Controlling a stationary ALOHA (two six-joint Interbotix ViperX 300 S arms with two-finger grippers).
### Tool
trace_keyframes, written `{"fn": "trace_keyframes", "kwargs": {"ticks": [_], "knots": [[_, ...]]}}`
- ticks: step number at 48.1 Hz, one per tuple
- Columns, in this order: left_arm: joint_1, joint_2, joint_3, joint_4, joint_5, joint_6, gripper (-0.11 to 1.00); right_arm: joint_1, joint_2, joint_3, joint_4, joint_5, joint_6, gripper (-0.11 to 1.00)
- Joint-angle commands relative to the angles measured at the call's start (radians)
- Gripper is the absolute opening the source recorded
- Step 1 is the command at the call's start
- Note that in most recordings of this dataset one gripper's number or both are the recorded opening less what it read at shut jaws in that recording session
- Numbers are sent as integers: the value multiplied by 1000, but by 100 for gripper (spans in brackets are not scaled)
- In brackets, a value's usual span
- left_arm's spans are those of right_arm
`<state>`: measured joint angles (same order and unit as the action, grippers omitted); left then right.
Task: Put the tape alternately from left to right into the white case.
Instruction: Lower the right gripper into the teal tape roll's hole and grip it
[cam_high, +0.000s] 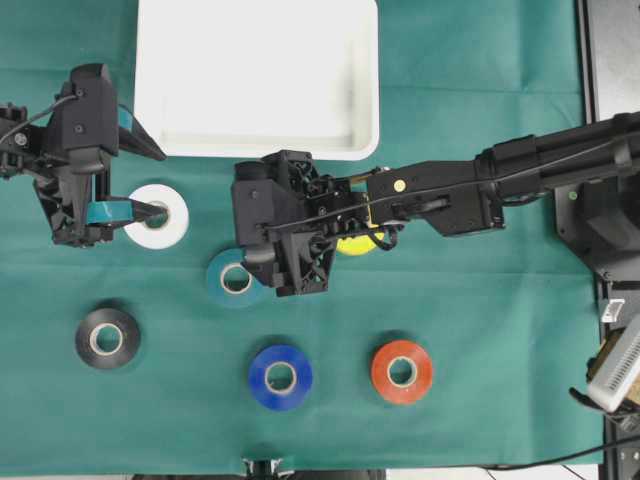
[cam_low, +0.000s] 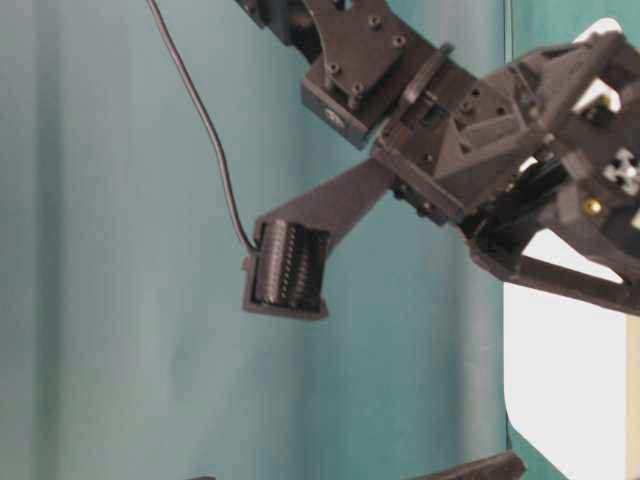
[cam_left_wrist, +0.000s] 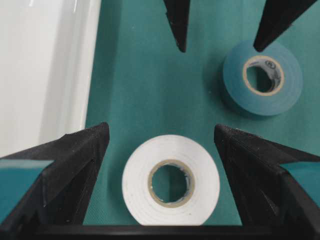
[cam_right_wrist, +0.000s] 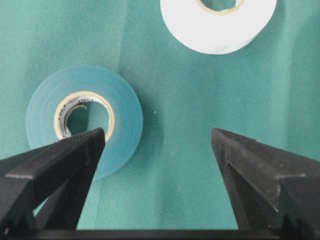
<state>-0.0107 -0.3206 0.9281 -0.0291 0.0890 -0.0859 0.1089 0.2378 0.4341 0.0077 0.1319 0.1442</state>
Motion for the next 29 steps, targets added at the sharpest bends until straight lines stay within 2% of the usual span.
{"fn": "trace_keyframes", "kwargs": {"ticks": [1, 14, 29], "knots": [[-2, -8, -23, 0, -5, 2, 91, 9, -6, -29, -2, 0, 6, 69], [-3, -8, -26, 0, 3, 2, 91, 20, 40, -54, -2, 0, 43, 69], [-3, -8, -26, 0, 3, 0, 91, 20, 87, -87, 0, 0, 48, 69]]}}
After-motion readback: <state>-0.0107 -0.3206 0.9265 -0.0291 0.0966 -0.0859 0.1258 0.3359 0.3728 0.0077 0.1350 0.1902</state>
